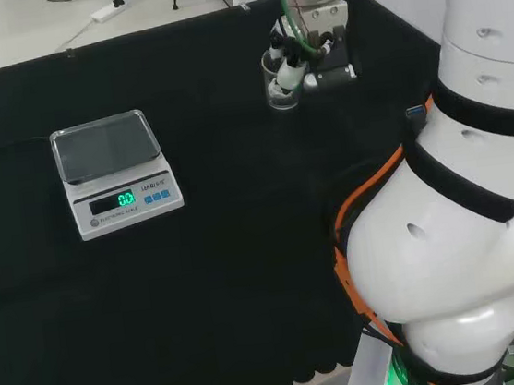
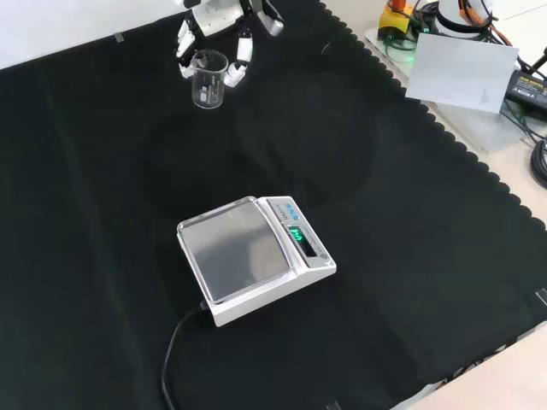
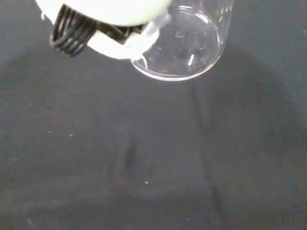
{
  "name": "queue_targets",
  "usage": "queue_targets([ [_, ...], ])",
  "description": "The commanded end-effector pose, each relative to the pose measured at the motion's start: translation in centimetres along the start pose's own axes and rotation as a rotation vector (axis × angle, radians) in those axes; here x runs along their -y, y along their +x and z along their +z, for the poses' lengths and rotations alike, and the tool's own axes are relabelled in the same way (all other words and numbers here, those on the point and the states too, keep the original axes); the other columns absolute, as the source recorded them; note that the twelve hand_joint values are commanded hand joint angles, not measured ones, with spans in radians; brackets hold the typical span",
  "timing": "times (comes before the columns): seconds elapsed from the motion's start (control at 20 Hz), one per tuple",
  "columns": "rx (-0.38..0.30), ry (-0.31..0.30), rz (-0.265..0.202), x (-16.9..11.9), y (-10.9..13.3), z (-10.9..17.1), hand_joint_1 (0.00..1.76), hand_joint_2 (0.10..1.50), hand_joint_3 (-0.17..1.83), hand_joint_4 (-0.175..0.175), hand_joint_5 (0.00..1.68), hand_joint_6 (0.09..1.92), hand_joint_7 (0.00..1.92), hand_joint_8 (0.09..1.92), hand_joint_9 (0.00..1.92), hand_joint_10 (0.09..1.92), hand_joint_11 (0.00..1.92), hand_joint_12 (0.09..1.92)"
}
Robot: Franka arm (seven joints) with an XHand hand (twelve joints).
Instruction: Put the beaker on the electronic balance.
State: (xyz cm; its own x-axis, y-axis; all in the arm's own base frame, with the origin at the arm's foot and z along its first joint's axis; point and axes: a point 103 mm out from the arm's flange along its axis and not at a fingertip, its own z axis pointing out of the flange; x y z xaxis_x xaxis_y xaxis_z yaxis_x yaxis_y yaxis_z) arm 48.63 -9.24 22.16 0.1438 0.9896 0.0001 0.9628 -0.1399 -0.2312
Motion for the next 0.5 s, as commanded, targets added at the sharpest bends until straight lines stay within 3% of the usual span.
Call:
queue_targets([
  [0.05, 0.024, -0.021, -0.049, 0.8, 3.3, -2.6, 1.10, 0.60, 0.69, -0.065, 0.63, 1.07, 0.88, 0.76, 1.07, 0.62, 0.77, 1.23],
  [0.5, 0.005, -0.057, -0.137, 1.1, 9.4, -5.1, 1.10, 0.60, 0.70, -0.066, 0.63, 1.07, 0.89, 0.76, 1.07, 0.61, 0.77, 1.23],
])
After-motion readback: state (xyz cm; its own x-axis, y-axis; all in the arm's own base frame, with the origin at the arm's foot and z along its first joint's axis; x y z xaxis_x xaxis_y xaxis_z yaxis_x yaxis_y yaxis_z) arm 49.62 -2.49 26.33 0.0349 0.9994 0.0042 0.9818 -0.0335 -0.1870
